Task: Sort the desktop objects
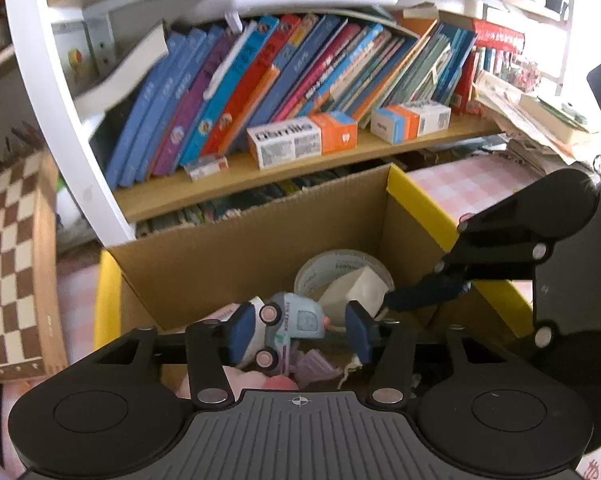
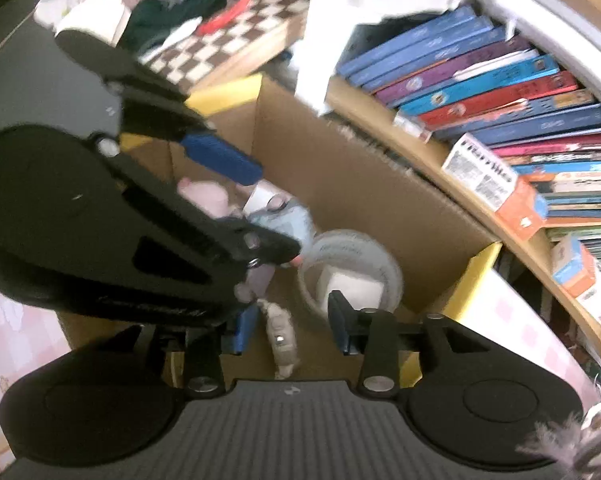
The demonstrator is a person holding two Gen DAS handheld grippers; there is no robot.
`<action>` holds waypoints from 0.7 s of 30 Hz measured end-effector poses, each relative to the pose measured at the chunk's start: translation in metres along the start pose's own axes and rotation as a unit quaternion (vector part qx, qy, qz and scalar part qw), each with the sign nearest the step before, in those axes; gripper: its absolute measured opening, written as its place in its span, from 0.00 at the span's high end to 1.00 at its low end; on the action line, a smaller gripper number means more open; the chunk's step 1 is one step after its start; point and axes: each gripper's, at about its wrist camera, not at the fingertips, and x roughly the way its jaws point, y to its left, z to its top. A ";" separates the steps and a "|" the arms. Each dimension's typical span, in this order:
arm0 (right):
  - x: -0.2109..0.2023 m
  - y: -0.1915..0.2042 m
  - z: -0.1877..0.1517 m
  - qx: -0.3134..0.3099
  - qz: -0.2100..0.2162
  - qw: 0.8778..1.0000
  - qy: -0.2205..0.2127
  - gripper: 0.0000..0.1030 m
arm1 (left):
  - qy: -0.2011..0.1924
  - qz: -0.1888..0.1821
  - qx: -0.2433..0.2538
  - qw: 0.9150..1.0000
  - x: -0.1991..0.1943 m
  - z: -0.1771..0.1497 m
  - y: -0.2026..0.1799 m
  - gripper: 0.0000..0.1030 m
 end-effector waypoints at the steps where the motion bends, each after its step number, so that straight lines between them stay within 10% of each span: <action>1: -0.004 -0.001 0.000 0.005 -0.003 1.000 -0.008 0.56 | -0.008 0.004 0.000 1.000 -0.006 0.000 0.000 0.45; 21: -0.137 0.029 -0.045 0.151 -0.114 0.965 -0.183 0.34 | -0.160 0.088 -0.047 0.982 -0.156 -0.048 -0.005 0.20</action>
